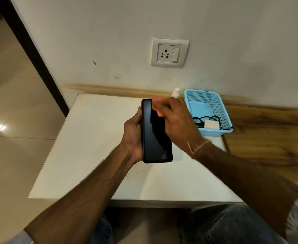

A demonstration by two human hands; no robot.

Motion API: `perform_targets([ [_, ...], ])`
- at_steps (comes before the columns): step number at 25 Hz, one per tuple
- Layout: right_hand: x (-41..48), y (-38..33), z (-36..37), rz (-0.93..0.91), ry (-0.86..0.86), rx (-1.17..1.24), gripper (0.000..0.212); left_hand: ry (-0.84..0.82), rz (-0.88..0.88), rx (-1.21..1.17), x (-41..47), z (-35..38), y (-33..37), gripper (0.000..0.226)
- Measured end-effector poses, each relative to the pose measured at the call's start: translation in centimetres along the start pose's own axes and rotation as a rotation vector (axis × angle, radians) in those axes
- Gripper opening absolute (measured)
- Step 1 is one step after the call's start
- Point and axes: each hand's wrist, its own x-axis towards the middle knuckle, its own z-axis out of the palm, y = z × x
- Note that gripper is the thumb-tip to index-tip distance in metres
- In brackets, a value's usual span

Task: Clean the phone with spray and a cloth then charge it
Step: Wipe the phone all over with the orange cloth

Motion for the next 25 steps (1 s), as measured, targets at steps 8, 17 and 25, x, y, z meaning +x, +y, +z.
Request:
perform_targets([
  [8,-8.2,-5.4,0.5,-0.080,-0.164,0.244,0.029,-0.063,0.067,-0.053,0.0,-0.8,1.2,0.072],
  [17,-5.9,-4.1,-1.3,-0.179,-0.247,0.134,0.032,-0.036,0.158,-0.155,0.2,-1.0,2.9,0.076],
  [25,-5.2,-4.3,-0.3,-0.077,-0.017,0.123,0.025,-0.031,0.099,-0.114,-0.1,-0.6,2.2,0.075],
])
